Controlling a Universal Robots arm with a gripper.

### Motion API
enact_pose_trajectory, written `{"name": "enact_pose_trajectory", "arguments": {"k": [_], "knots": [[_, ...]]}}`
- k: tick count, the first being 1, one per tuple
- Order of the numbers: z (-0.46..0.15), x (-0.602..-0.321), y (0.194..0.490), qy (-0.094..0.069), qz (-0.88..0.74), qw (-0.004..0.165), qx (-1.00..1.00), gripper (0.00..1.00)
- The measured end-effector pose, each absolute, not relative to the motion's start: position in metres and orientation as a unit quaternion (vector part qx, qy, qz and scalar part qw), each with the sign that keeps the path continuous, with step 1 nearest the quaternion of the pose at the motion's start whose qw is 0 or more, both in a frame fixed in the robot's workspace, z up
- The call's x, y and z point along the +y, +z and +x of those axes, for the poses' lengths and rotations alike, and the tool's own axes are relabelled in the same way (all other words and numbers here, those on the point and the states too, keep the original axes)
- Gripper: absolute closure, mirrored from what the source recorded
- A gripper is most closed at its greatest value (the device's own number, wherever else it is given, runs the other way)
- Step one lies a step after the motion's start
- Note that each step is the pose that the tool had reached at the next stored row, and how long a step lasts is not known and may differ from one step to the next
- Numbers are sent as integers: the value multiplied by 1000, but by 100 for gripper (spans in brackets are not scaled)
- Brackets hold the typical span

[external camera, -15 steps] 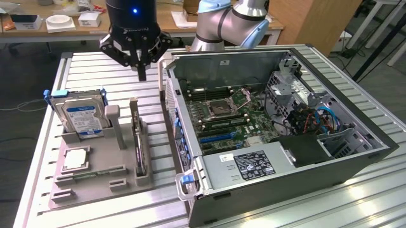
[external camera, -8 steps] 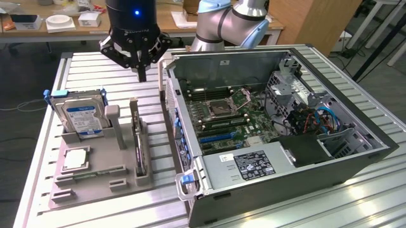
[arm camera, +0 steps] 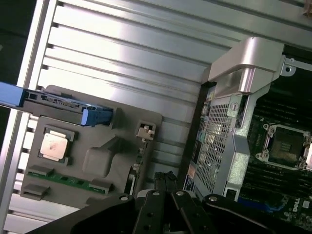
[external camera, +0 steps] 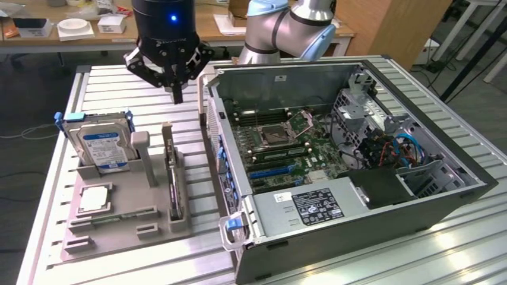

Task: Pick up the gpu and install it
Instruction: 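Pick up the gpu and move the gpu toward the slot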

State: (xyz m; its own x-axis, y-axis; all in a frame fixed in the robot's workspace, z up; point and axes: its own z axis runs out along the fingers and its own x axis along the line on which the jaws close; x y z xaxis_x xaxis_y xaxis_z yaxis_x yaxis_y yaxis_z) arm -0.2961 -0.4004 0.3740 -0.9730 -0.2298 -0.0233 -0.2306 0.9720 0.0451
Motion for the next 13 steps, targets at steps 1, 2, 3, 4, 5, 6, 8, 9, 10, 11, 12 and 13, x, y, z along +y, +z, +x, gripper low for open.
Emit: {"name": "enact_pose_trajectory", "arguments": {"k": [1,2,3,4,5,6,8,9,10,11,12,13], "knots": [[-296,-400,374,24,-120,9,992,89],[-296,-400,373,24,-124,9,992,89],[-296,-401,373,24,-128,9,991,89],[-296,-401,373,24,-132,9,991,89],[-296,-401,372,24,-136,8,990,89],[-296,-401,372,24,-141,8,990,89],[-296,-401,372,24,-149,8,988,89],[-296,-401,371,24,-153,8,988,89],[-296,-401,371,24,-158,8,987,89],[-296,-401,371,24,-162,8,986,89],[-296,-401,370,24,-166,8,986,89],[-296,-401,370,24,-170,8,985,89]]}}
